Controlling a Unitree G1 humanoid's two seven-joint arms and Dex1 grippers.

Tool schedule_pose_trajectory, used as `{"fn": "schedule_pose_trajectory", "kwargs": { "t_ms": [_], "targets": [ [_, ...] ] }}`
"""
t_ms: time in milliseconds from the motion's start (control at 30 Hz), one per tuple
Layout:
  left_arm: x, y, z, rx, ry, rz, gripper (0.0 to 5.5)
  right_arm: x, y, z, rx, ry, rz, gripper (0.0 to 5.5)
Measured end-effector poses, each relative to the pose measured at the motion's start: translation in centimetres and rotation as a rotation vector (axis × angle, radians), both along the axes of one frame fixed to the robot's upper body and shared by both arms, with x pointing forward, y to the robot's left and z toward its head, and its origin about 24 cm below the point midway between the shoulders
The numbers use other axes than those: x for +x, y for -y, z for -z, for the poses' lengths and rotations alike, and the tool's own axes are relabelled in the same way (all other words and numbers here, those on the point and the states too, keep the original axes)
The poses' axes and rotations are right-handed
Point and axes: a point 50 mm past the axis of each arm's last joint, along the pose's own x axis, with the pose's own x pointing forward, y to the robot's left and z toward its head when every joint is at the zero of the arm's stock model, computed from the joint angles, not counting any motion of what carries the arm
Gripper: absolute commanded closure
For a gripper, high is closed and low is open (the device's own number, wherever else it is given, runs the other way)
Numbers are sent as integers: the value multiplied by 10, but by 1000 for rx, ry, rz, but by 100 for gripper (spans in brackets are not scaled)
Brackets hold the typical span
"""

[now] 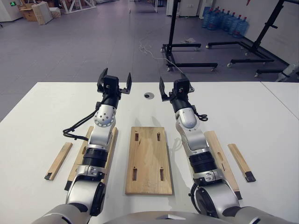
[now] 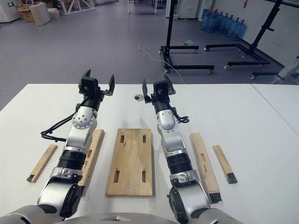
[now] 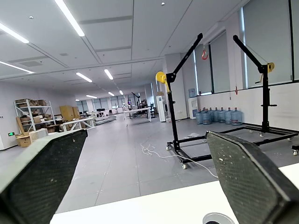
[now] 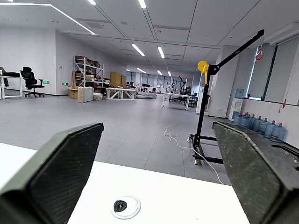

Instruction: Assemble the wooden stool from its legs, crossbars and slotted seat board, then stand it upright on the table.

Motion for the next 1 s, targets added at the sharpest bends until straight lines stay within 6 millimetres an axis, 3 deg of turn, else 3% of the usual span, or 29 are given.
{"fn": "schedule_pose_trajectory", "kwargs": {
  "t_ms": [733,1000],
  "targets": [
    [0,4,-1,47,-68,7,85,-4,8,17,18,-42,45,119],
    [-1,7,5,2,-71,-90,85,-2,11,22,-10,-68,21,119]
  ]
}}
